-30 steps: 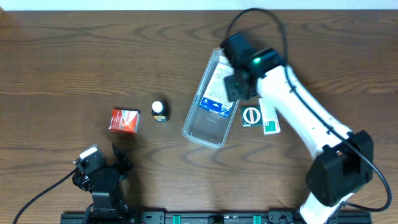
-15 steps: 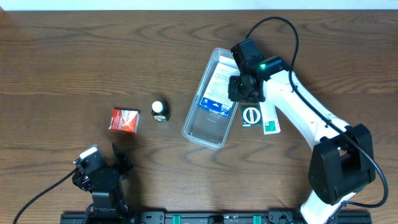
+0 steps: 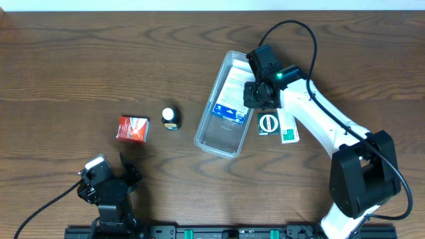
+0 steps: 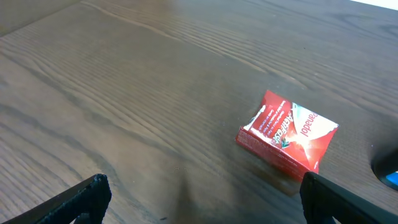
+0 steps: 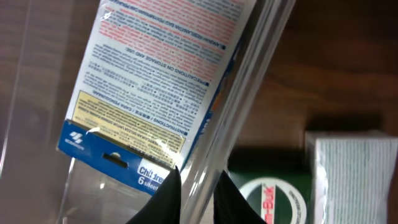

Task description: Pack container

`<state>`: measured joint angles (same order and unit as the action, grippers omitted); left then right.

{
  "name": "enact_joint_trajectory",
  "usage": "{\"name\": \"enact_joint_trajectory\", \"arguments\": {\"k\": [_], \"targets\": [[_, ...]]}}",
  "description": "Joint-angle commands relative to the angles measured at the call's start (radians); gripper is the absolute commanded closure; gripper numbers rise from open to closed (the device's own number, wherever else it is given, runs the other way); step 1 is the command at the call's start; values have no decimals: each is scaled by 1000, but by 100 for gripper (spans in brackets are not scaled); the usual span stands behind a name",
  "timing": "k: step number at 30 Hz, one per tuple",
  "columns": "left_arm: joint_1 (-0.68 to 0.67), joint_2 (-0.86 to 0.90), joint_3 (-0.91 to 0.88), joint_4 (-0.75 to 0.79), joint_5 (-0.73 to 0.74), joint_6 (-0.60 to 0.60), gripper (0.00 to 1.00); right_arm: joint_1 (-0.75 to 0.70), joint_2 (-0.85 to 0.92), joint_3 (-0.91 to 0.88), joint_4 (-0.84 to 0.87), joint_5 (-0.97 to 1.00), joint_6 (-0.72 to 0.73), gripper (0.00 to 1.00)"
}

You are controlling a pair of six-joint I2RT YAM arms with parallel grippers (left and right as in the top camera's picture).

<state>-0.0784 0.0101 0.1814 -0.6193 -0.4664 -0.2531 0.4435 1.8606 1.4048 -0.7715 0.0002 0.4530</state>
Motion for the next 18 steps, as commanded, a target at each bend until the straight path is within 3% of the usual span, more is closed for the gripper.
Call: {"name": "enact_joint_trajectory", "arguments": {"k": [1,6,9,11,18], "targets": [[6,-3,-18,1,-6,13,2,9,3,-3,17,-17,-140,88],[6,-3,-18,1,-6,13,2,9,3,-3,21,-16,-202,89],[6,-3,-18,1,-6,13,2,7,3,-3,20,-16,-205,85],[6,-3,-18,1,-6,13,2,6,3,-3,19,-16,-178,78],[6,-3,-18,1,-6,13,2,5,3,-3,21,-8,-29,78]]}}
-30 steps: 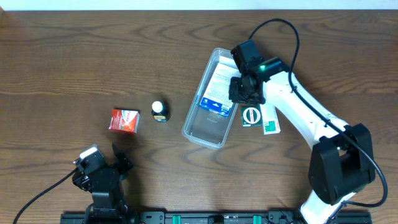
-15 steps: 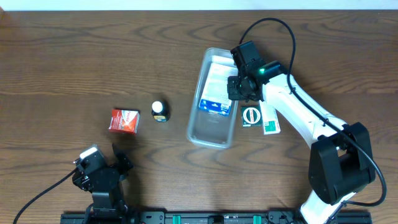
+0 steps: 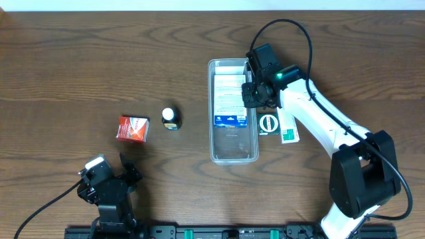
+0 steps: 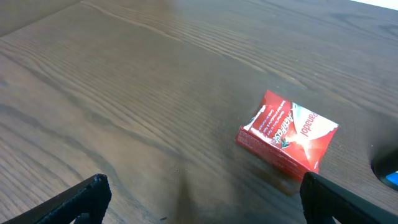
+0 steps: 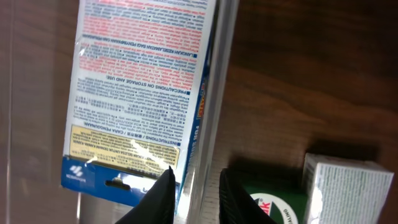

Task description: Pack container

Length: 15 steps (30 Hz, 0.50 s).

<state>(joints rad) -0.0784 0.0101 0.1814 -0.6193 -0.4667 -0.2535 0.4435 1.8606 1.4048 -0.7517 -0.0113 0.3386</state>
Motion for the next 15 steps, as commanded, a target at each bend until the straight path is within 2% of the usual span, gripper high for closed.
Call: {"name": "enact_joint_trajectory", "arguments": {"k": [1,5,10,15], "targets": [[6,-3,-19,1,-5,13,2,3,3,-3,2,8,105,78],[6,-3,-18,1,-5,13,2,-17,-5,-3,0,6,140,75],[6,-3,-18,1,-5,13,2,-61,-50,-3,0,-56,140,52],[6,-3,-18,1,-5,13,2,-133,-146,-3,-12,-100,110,43]]}}
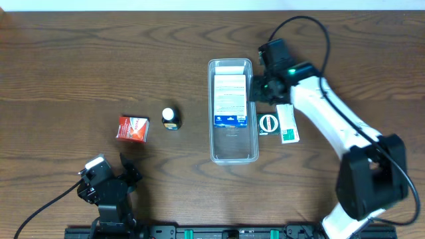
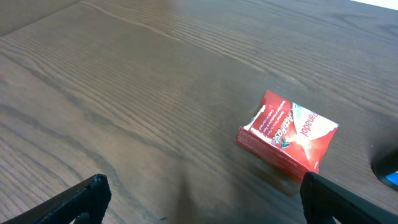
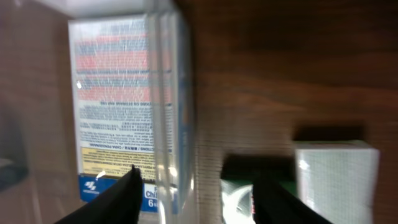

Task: Pack container
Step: 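Move right gripper to the white-green medicine box and grasp it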

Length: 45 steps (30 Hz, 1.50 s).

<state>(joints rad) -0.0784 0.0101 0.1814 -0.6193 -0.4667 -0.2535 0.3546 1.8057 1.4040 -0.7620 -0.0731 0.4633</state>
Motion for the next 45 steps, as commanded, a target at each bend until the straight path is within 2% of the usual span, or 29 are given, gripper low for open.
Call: {"name": "enact_joint_trajectory", "arguments": {"k": [1,2,4,8,12,14,15,17,22,24,30,36,45], "targets": [[6,-3,-18,1,-5,13,2,-59,-112,-2,-2,-55,-39,43],[6,-3,-18,1,-5,13,2,-71,-128,-2,-2,-72,-63,43],[6,-3,-18,1,-5,13,2,-88,-152,-2,-9,-103,-99,51],[6,-3,-18,1,-5,13,2,-69,-150,-2,-79,-114,-148,53],[6,-3,-18,1,-5,13,2,-56,-132,-2,-194,159,-77,58],[6,-3,-18,1,-5,13,2,-71,-127,-3,-219,213,-112,57],[6,-3,-18,1,-5,13,2,-76,-126,-4,-224,212,-140,54],[6,-3,-18,1,-5,13,2,-90,-122,-13,-240,211,-191,37],[6,-3,-18,1,-5,13,2,-113,-116,-90,-227,177,-263,17],[6,-3,-18,1,-5,13,2,-116,-113,-148,-172,98,-316,14],[6,-3,-18,1,-5,13,2,-122,-107,-303,-28,46,-333,16],[6,-3,-18,1,-5,13,2,-154,-104,-380,64,47,-319,23],[6,-3,-18,1,-5,13,2,-178,-104,-454,197,45,-306,27]]}}
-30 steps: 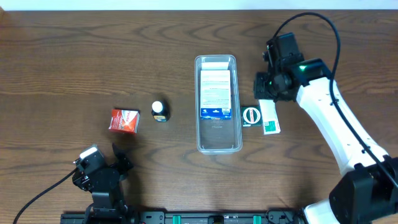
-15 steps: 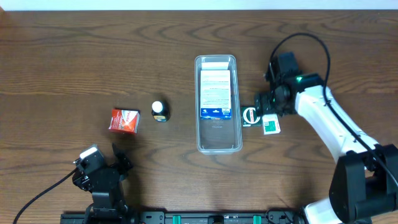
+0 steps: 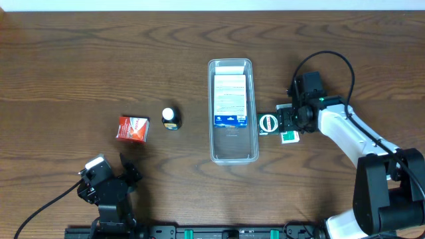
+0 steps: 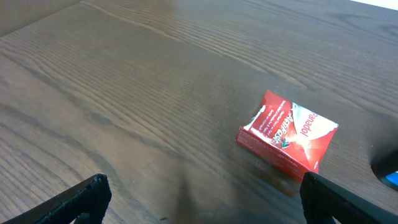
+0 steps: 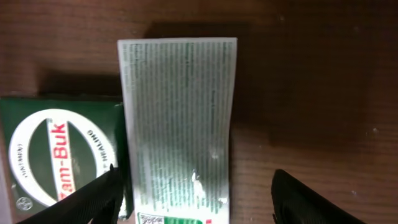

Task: Pack container
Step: 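Move right gripper to the white-green medicine box and grasp it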

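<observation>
The clear container (image 3: 232, 149) stands upright in the middle of the table with a printed packet (image 3: 231, 99) lying in its far half. Right of it lie a green Zam-Buk tin (image 3: 268, 123) and a white box with green print (image 5: 177, 124). My right gripper (image 5: 196, 199) hangs open over the white box, one fingertip on either side of it, with the tin (image 5: 59, 155) to its left. A red box (image 3: 133, 128) and a small dark bottle (image 3: 171, 118) lie to the left. My left gripper (image 4: 202, 199) rests open near the front edge, facing the red box (image 4: 287, 138).
The right arm's cable loops over the table behind the gripper (image 3: 325, 63). A rail with clamps (image 3: 212, 232) runs along the front edge. Bare wood lies between the bottle and the container.
My right gripper has moved from beside the container's far right rim to above the white box next to the tin, jaws wide open. The container and the left arm are unchanged.
The container first lay askew with my right gripper pinched on its right wall. Then it stood straight, the fingers still at the rim. Then the gripper was off the wall and open. Now it hangs over the white box.
</observation>
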`<state>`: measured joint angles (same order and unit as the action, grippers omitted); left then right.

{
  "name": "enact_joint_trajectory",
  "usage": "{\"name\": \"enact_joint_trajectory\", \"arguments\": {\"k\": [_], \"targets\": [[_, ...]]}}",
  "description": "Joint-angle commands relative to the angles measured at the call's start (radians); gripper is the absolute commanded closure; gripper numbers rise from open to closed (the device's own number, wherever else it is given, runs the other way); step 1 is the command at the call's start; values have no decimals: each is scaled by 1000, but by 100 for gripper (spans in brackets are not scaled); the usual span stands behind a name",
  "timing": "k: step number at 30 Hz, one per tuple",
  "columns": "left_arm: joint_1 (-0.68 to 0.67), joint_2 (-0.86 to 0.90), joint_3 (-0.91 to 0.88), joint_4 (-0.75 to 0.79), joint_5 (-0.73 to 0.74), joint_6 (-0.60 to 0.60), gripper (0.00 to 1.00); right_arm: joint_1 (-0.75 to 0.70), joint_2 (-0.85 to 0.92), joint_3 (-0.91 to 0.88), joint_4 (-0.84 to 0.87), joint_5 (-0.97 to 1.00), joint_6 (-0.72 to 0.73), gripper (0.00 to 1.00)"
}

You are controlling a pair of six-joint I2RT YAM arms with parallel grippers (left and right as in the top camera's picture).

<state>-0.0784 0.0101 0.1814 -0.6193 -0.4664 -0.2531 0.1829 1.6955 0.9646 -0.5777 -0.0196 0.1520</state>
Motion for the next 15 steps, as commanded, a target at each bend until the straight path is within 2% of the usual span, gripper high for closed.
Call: {"name": "enact_joint_trajectory", "arguments": {"k": [1,4,9,15], "targets": [[6,-3,-18,1,-6,13,2,-6,6,-19,21,-8,8,27],[6,-3,-18,1,-6,13,2,-6,6,-26,29,-1,8,27],[6,-3,-18,1,-6,13,2,-6,6,-27,24,96,74,34],[6,-3,-18,1,-6,13,2,-13,7,-32,25,113,87,35]]}}
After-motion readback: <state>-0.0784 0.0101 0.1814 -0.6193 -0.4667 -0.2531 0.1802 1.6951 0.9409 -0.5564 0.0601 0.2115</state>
